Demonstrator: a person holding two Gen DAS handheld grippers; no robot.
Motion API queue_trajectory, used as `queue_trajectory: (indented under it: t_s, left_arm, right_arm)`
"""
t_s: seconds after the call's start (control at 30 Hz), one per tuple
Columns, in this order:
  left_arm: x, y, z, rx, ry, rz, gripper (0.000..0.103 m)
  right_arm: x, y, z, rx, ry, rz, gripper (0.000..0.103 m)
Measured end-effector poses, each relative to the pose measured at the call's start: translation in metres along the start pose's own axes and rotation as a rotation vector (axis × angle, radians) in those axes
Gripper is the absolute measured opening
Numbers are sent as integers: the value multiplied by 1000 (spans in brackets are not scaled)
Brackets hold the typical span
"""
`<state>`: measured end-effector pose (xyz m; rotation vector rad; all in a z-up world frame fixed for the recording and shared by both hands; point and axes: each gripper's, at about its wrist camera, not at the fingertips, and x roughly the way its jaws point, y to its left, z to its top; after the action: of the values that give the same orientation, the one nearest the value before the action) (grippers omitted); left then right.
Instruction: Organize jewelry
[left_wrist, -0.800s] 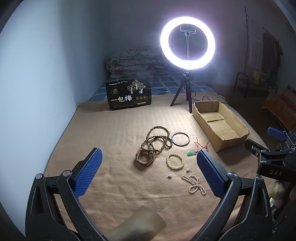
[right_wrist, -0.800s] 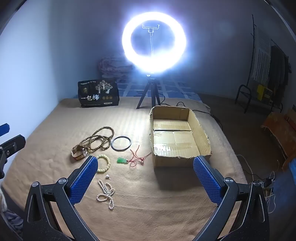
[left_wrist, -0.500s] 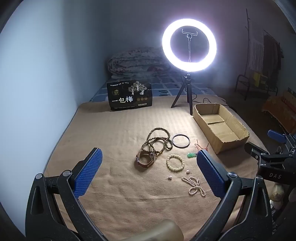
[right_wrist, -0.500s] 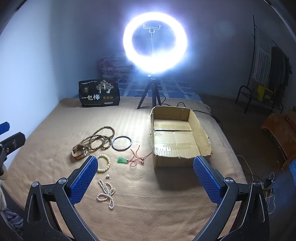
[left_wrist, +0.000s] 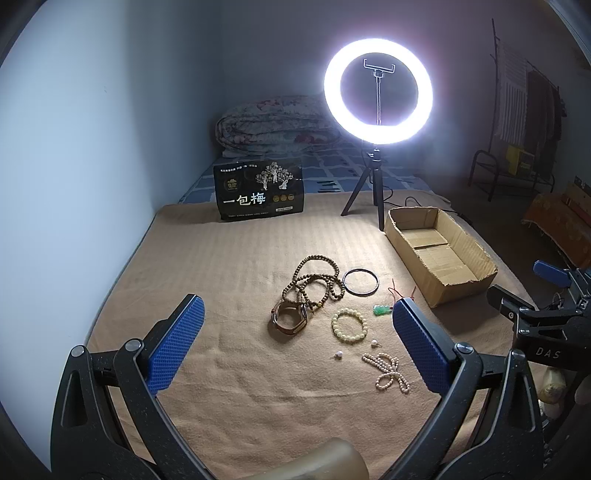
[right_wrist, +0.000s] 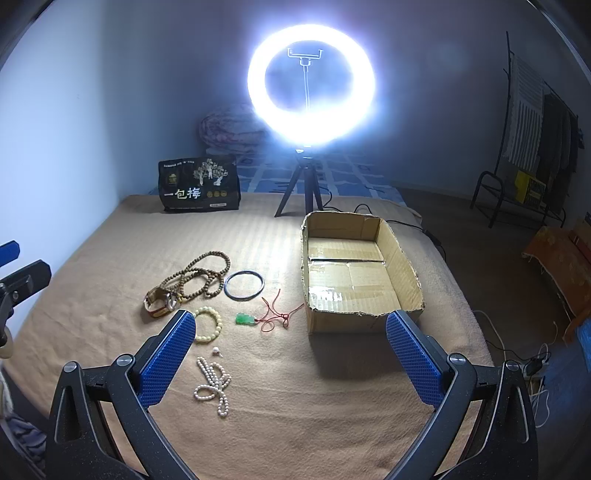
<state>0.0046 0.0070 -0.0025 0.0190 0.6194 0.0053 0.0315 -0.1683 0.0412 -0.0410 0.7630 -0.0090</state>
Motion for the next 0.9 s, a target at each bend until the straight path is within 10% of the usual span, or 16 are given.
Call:
queue_trajectory:
  t_s: [0.9]
  left_arm:
    - [-6, -4, -1, 2, -5, 9, 103]
  right_arm:
    - [-1, 2, -2, -1, 1, 1, 103]
